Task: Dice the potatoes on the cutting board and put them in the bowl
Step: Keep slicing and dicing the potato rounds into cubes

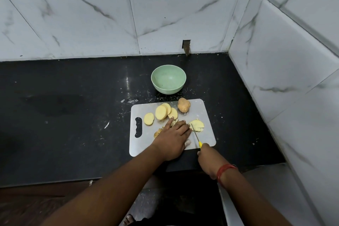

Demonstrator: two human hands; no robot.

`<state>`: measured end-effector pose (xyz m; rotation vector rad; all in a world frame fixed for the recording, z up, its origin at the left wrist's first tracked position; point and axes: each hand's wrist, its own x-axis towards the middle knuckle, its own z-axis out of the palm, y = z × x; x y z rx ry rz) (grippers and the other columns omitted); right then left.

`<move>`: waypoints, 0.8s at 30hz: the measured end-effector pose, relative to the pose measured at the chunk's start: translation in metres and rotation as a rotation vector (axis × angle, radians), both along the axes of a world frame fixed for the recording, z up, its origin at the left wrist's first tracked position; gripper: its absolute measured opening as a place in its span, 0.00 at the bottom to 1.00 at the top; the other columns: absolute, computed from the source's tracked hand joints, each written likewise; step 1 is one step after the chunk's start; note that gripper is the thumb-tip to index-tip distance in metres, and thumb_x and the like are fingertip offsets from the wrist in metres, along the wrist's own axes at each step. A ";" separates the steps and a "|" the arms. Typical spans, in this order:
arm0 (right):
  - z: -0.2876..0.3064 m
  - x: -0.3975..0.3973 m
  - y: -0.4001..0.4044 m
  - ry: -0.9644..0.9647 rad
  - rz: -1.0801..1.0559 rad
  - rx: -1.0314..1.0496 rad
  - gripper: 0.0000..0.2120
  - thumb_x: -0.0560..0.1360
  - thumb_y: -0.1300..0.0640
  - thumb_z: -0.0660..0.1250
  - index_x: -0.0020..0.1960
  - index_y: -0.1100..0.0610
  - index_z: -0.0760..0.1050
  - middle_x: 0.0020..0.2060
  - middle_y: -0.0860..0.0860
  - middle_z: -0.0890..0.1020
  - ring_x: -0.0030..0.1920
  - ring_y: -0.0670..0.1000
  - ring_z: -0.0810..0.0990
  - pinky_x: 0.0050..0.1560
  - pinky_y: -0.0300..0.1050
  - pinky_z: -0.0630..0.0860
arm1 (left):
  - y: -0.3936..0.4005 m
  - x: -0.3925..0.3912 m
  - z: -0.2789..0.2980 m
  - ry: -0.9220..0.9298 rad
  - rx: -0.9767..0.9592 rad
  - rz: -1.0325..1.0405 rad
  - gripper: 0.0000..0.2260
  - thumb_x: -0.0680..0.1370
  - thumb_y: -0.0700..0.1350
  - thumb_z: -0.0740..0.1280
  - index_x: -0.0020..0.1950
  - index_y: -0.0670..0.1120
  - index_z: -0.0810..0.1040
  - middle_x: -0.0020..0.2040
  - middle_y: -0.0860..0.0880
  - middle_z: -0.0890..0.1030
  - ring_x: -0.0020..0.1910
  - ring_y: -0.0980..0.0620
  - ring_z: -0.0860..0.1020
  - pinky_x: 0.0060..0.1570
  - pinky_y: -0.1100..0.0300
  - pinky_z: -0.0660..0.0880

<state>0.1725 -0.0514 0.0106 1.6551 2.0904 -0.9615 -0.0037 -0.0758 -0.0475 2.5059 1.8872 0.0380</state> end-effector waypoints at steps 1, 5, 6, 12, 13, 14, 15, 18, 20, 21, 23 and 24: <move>0.000 0.003 -0.002 0.004 0.002 -0.003 0.12 0.82 0.60 0.54 0.63 0.63 0.67 0.57 0.61 0.77 0.58 0.61 0.77 0.48 0.46 0.68 | 0.000 0.001 0.001 0.001 -0.004 0.002 0.25 0.86 0.55 0.53 0.80 0.46 0.66 0.78 0.46 0.66 0.80 0.45 0.59 0.79 0.39 0.45; -0.003 0.016 -0.014 0.015 0.003 -0.007 0.13 0.82 0.59 0.54 0.63 0.63 0.68 0.56 0.60 0.77 0.57 0.60 0.78 0.49 0.46 0.71 | 0.001 0.001 0.004 0.002 -0.023 0.018 0.25 0.86 0.56 0.52 0.80 0.46 0.64 0.79 0.47 0.65 0.80 0.46 0.57 0.79 0.40 0.43; -0.002 0.018 -0.016 0.011 0.002 -0.010 0.13 0.82 0.59 0.53 0.63 0.63 0.68 0.56 0.60 0.77 0.57 0.60 0.78 0.48 0.46 0.71 | 0.001 0.002 0.004 -0.003 -0.024 0.022 0.25 0.86 0.56 0.51 0.80 0.46 0.64 0.79 0.47 0.65 0.80 0.46 0.57 0.79 0.40 0.42; 0.007 0.036 -0.021 0.074 -0.027 -0.009 0.07 0.83 0.54 0.56 0.53 0.58 0.67 0.39 0.50 0.74 0.40 0.47 0.75 0.37 0.40 0.67 | 0.003 0.004 0.009 -0.055 -0.028 0.047 0.24 0.86 0.56 0.53 0.78 0.46 0.68 0.78 0.47 0.67 0.80 0.47 0.58 0.79 0.41 0.41; 0.009 0.041 -0.021 0.123 -0.060 -0.007 0.08 0.83 0.53 0.56 0.52 0.58 0.68 0.39 0.50 0.74 0.39 0.46 0.74 0.37 0.41 0.68 | 0.003 0.005 0.009 -0.075 -0.015 0.056 0.23 0.85 0.56 0.54 0.76 0.46 0.71 0.76 0.47 0.68 0.79 0.47 0.60 0.79 0.42 0.42; 0.010 0.046 -0.020 0.176 -0.103 -0.002 0.09 0.83 0.53 0.56 0.52 0.58 0.69 0.41 0.52 0.75 0.40 0.48 0.74 0.40 0.43 0.69 | 0.003 0.006 0.008 -0.091 0.008 0.061 0.21 0.85 0.55 0.55 0.73 0.46 0.74 0.74 0.46 0.70 0.78 0.47 0.61 0.79 0.42 0.42; 0.011 0.051 -0.019 0.224 -0.150 0.007 0.09 0.83 0.53 0.56 0.52 0.59 0.69 0.42 0.53 0.76 0.42 0.50 0.75 0.43 0.45 0.70 | 0.004 0.007 0.007 -0.098 0.036 0.057 0.20 0.85 0.55 0.56 0.69 0.46 0.77 0.72 0.46 0.72 0.76 0.46 0.64 0.79 0.43 0.43; 0.013 0.061 -0.014 0.310 -0.261 0.047 0.08 0.82 0.53 0.58 0.47 0.57 0.68 0.39 0.53 0.75 0.41 0.52 0.75 0.44 0.47 0.69 | 0.011 0.019 0.005 -0.089 0.090 0.009 0.19 0.84 0.55 0.56 0.63 0.45 0.79 0.66 0.43 0.74 0.72 0.44 0.68 0.79 0.45 0.46; 0.015 0.065 -0.010 0.346 -0.315 0.069 0.10 0.81 0.54 0.59 0.42 0.55 0.65 0.35 0.54 0.74 0.35 0.52 0.72 0.40 0.48 0.68 | 0.020 0.032 0.007 -0.062 0.086 -0.049 0.21 0.84 0.55 0.56 0.67 0.44 0.77 0.69 0.41 0.73 0.73 0.43 0.68 0.79 0.43 0.49; 0.015 0.066 -0.008 0.365 -0.339 0.070 0.11 0.81 0.54 0.60 0.42 0.55 0.65 0.34 0.54 0.74 0.34 0.52 0.72 0.39 0.48 0.68 | 0.025 0.039 0.009 -0.047 0.066 -0.063 0.22 0.84 0.56 0.56 0.71 0.44 0.75 0.73 0.40 0.70 0.75 0.42 0.66 0.79 0.43 0.49; 0.016 0.071 -0.006 0.378 -0.354 0.068 0.10 0.81 0.54 0.60 0.42 0.56 0.66 0.34 0.55 0.75 0.34 0.52 0.73 0.39 0.48 0.68 | 0.035 0.051 0.014 -0.008 -0.008 -0.043 0.26 0.85 0.58 0.53 0.78 0.44 0.67 0.80 0.40 0.61 0.80 0.42 0.58 0.80 0.43 0.45; 0.015 0.074 -0.006 0.378 -0.349 0.069 0.10 0.81 0.53 0.60 0.43 0.56 0.67 0.34 0.55 0.75 0.34 0.52 0.73 0.39 0.48 0.68 | 0.039 0.055 0.016 0.022 -0.051 -0.014 0.28 0.85 0.59 0.50 0.80 0.45 0.62 0.82 0.40 0.57 0.81 0.42 0.54 0.80 0.44 0.42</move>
